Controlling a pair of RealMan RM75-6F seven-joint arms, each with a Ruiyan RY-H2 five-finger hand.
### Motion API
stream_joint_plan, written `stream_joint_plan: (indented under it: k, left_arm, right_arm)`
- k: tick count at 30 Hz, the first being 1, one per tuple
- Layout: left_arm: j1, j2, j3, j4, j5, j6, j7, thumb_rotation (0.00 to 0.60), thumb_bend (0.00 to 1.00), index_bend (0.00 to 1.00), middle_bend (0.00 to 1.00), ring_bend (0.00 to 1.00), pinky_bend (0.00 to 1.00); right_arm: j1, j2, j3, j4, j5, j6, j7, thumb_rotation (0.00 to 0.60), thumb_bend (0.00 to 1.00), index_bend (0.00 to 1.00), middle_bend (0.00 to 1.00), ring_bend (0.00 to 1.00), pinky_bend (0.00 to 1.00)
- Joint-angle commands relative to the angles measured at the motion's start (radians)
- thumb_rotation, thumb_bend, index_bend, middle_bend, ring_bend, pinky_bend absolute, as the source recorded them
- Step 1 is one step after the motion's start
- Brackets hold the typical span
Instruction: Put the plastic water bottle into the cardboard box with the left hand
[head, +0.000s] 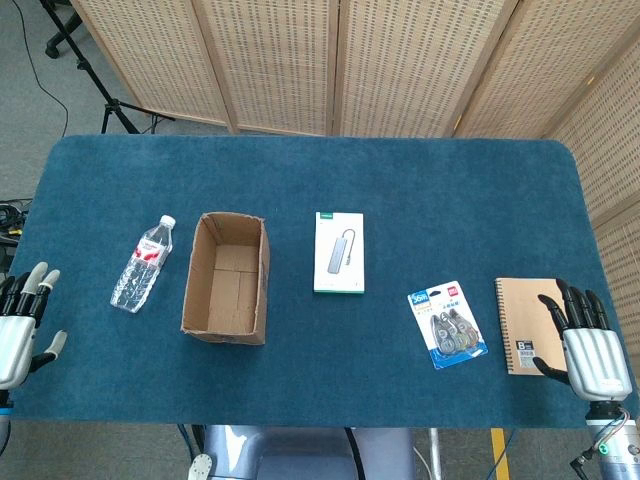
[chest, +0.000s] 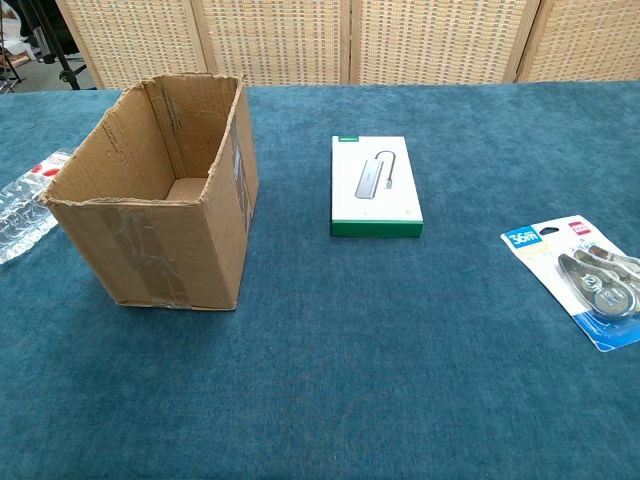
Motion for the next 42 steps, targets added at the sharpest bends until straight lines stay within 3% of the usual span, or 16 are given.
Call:
stream_joint_plan:
  k: [1, 42]
  left_arm:
    - [0.0, -0.002, 0.001, 0.0, 0.001, 0.0, 0.003, 0.6, 0.33, 0.07, 0.0, 0.0, 0.0]
    - [0.009, -0.028, -0.027, -0.016, -0.035, 0.028, 0.011, 0.6, 0.33, 0.07, 0.0, 0.0, 0.0]
  right_arm:
    - [0.001, 0.0, 0.0, 0.002, 0.001, -0.002, 0.001, 0.6, 0.14, 0.15, 0.0, 0.0, 0.0]
    - [0.005, -0.001, -0.003, 0.002, -0.002, -0.008, 0.001, 0.6, 0.14, 0.15, 0.0, 0.0, 0.0]
